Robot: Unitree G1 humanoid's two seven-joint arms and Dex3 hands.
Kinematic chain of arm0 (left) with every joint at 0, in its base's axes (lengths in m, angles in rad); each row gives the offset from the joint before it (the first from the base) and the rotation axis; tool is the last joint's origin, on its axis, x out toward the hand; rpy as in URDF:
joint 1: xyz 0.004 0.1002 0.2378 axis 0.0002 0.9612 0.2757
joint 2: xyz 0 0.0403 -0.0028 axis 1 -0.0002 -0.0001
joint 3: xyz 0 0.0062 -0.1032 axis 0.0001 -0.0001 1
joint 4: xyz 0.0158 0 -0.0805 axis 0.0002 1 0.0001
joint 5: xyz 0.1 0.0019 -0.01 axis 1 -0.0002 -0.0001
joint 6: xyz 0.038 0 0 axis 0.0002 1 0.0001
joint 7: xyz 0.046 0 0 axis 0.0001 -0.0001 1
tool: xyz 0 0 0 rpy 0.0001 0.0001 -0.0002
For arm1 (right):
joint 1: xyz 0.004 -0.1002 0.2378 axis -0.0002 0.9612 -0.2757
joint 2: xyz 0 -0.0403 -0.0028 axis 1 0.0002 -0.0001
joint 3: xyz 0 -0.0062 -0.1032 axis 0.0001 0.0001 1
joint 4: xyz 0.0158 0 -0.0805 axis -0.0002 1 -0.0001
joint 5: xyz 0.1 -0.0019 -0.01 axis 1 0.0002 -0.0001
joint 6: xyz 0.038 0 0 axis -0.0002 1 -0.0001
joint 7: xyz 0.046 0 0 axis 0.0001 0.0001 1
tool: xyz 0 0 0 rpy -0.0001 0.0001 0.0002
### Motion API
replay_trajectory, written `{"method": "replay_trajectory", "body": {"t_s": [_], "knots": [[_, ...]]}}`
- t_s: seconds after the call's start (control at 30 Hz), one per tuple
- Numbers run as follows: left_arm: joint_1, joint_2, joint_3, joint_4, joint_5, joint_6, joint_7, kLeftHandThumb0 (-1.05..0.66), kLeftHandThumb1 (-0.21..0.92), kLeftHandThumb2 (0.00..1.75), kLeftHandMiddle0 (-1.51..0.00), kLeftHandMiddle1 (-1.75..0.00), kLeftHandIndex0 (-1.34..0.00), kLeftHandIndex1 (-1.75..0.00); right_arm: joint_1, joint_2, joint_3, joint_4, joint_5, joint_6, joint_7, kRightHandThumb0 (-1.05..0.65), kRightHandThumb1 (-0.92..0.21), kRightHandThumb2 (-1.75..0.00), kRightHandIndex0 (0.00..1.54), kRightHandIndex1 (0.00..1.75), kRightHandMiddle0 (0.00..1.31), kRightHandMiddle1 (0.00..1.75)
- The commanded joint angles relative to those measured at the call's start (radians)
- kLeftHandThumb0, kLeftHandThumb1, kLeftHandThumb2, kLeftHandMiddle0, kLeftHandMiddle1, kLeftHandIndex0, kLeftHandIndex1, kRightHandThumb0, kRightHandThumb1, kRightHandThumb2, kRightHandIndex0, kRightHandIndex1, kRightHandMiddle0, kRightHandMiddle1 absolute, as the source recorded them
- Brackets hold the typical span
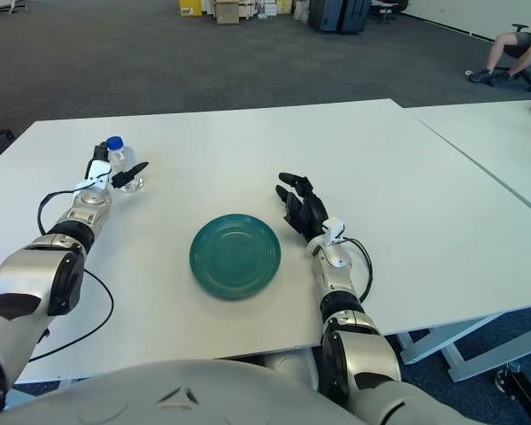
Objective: Put the bottle into the plate.
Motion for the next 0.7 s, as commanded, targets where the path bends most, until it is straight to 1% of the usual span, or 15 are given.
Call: {"method": "replay_trajectory", "body": {"t_s": [0.0, 0.23, 0.43, 0.5, 0.53, 0.57, 0.6, 0.63, 0.67], "knots": [[-0.001, -0.01, 0.009, 0.018, -0.004, 0.015, 0.006, -1.03, 0.88, 0.02, -0.18, -0.01, 0.0, -0.28, 0.035, -0.01, -0.011, 0.022, 0.012, 0.018, -0.002, -0.59, -0.92, -0.81, 0.32, 0.01, 0.0, 0.93], [0.009, -0.017, 0.011, 0.023, 0.003, 0.023, 0.025, -1.03, 0.88, 0.02, -0.19, -0.02, 0.0, -0.3, 0.038, -0.016, -0.013, 0.02, 0.016, 0.013, 0.007, -0.58, -0.92, -0.81, 0.33, 0.01, 0.0, 0.92], [0.017, -0.024, 0.009, 0.028, 0.015, 0.031, 0.063, -1.03, 0.88, 0.02, -0.24, -0.04, 0.0, -0.37, 0.039, -0.02, -0.018, 0.022, 0.021, 0.013, 0.015, -0.59, -0.92, -0.81, 0.32, 0.01, 0.0, 0.92], [0.024, -0.025, 0.005, 0.031, 0.023, 0.036, 0.082, -1.03, 0.88, 0.02, -0.26, -0.05, 0.0, -0.43, 0.038, -0.021, -0.019, 0.024, 0.022, 0.012, 0.018, -0.59, -0.92, -0.81, 0.32, 0.01, 0.0, 0.91], [0.027, -0.026, 0.004, 0.033, 0.026, 0.038, 0.091, -1.01, 0.88, 0.02, -0.31, -0.09, 0.0, -0.56, 0.038, -0.022, -0.02, 0.025, 0.022, 0.011, 0.019, -0.59, -0.92, -0.81, 0.32, 0.01, 0.0, 0.91], [0.034, -0.027, 0.003, 0.035, 0.03, 0.039, 0.102, -1.01, 0.88, 0.01, -0.33, -0.1, 0.0, -0.61, 0.038, -0.022, -0.02, 0.026, 0.023, 0.01, 0.02, -0.59, -0.92, -0.81, 0.32, 0.01, 0.0, 0.91], [0.039, -0.029, 0.002, 0.037, 0.032, 0.04, 0.11, -0.98, 0.88, 0.01, -0.3, -0.31, 0.0, -0.8, 0.037, -0.023, -0.021, 0.027, 0.023, 0.009, 0.021, -0.59, -0.92, -0.81, 0.32, 0.01, 0.0, 0.91], [0.044, -0.032, -0.003, 0.039, 0.038, 0.038, 0.125, -0.96, 0.87, 0.01, -0.25, -0.52, 0.0, -0.93, 0.037, -0.023, -0.021, 0.029, 0.023, 0.01, 0.021, -0.6, -0.92, -0.81, 0.33, 0.01, 0.0, 0.9], [0.048, -0.035, -0.006, 0.039, 0.042, 0.037, 0.136, -0.95, 0.86, 0.01, -0.24, -0.62, 0.0, -1.01, 0.036, -0.024, -0.022, 0.03, 0.023, 0.011, 0.022, -0.59, -0.92, -0.81, 0.33, 0.01, 0.0, 0.9]]}}
